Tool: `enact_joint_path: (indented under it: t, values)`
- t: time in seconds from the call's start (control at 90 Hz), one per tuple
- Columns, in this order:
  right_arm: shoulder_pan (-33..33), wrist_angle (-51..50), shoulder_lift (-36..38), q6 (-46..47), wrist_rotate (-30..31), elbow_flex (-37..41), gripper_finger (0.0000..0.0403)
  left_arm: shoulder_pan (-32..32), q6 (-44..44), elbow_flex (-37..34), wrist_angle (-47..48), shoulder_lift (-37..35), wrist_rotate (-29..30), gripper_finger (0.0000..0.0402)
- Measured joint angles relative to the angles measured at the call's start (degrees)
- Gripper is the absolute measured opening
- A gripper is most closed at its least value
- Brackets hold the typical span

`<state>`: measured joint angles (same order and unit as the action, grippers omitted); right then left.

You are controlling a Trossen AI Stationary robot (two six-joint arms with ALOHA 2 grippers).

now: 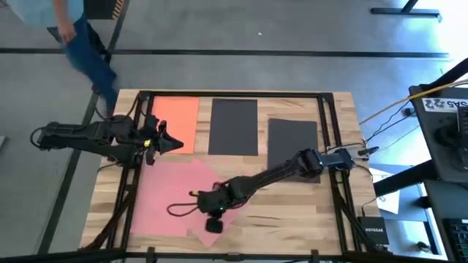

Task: Organize paper
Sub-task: Stack the pink color paper on top of the other pink color paper

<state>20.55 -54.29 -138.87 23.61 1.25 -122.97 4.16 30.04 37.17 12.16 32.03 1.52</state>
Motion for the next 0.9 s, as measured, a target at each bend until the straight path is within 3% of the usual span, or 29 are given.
enact_joint_path:
  t: [0.1, 0.2, 0.489, 0.644, 0.9]
  values:
    - [0.51, -10.59, -0.11, -8.33, 7.28, 0.19, 0.0, 0.0, 0.0, 0.0, 1.46, -0.04, 0.02, 0.0]
    - [0.78, -11.49, 0.17, -13.43, 8.27, 1.96, 0.0, 0.0, 0.37, 0.02, 2.23, -0.04, 0.0, 0.0]
    - [0.9, -6.69, 0.31, -16.34, -0.24, 7.84, 0.0, 0.73, 0.18, 0.0, 2.35, -0.02, 0.07, 0.0]
    - [0.87, -2.16, 0.66, -10.28, -5.19, 9.96, 0.0, 1.46, -0.01, 0.0, 2.5, -0.02, 0.2, 0.0]
    - [0.79, 8.15, 0.23, 7.83, -9.47, 10.23, 0.0, 1.49, 0.02, 0.0, 2.36, -0.02, 0.63, 0.0]
